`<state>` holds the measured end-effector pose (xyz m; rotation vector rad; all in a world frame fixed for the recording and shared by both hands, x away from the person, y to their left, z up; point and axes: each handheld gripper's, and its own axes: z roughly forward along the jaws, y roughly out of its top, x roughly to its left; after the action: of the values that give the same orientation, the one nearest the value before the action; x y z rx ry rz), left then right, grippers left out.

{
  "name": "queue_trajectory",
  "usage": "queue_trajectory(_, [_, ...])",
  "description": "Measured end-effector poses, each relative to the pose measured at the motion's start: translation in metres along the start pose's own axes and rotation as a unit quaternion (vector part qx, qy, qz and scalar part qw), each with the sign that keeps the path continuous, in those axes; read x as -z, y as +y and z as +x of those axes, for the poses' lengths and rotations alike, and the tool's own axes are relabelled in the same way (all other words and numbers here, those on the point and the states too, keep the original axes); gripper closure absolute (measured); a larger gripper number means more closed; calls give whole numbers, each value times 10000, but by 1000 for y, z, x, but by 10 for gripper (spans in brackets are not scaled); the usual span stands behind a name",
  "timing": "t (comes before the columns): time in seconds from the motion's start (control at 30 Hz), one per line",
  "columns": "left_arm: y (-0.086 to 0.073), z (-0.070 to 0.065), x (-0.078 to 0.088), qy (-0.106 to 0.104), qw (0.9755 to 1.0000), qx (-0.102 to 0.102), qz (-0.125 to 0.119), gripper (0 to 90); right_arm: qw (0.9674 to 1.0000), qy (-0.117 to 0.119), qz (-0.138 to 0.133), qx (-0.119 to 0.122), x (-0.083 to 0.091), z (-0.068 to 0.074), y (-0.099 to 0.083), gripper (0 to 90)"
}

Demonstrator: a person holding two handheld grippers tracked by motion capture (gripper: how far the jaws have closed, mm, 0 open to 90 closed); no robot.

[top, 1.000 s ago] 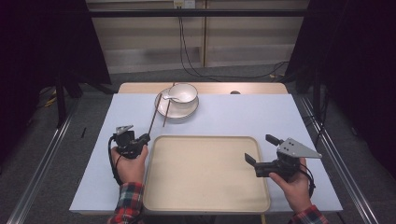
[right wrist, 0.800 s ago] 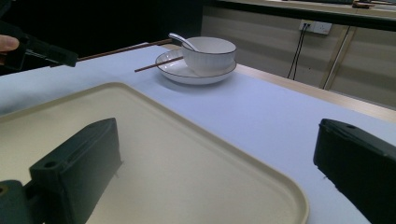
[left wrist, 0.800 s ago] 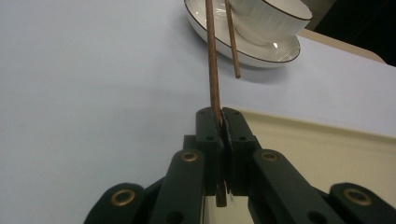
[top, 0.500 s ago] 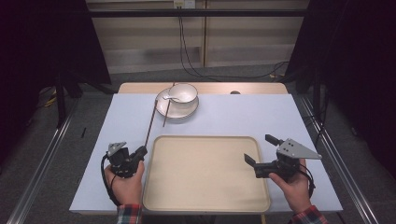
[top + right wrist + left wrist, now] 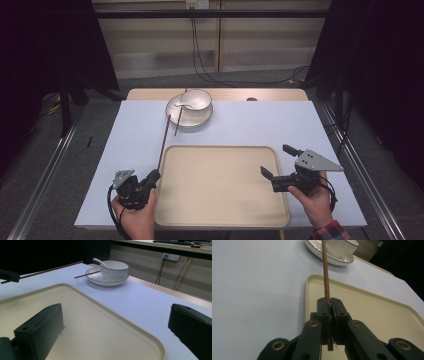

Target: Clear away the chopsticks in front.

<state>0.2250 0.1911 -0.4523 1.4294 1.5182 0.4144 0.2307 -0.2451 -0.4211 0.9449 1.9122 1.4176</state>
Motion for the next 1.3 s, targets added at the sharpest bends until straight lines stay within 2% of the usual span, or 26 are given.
queue_trajectory(0.43, [-16,-7,15,-123,9999,12,107,863,10000,28,17,63,-1,1,0,0])
queue_trajectory(0.47, [-17,-8,17,-137,9998,58,138,863,10000,39,19,59,-1,1,0,0])
queue_trajectory(0.5, [-18,-8,17,-156,9997,54,152,863,10000,-14,17,69,-1,2,0,0])
queue_trajectory(0.77, [-26,-13,21,-185,9996,90,207,863,10000,17,6,63,-1,2,1,0])
queue_trajectory(0.9, [-29,-15,23,-234,9992,78,315,863,9999,34,13,102,-2,2,1,0])
queue_trajectory(1.07, [-33,-13,27,-205,9989,61,418,863,9999,16,11,110,-2,2,1,0])
queue_trajectory(1.17, [-36,-12,32,-176,9988,121,439,863,10000,18,25,90,-2,2,1,0])
queue_trajectory(1.3, [-38,-14,38,-204,9986,30,483,863,9999,52,23,128,-3,3,2,1])
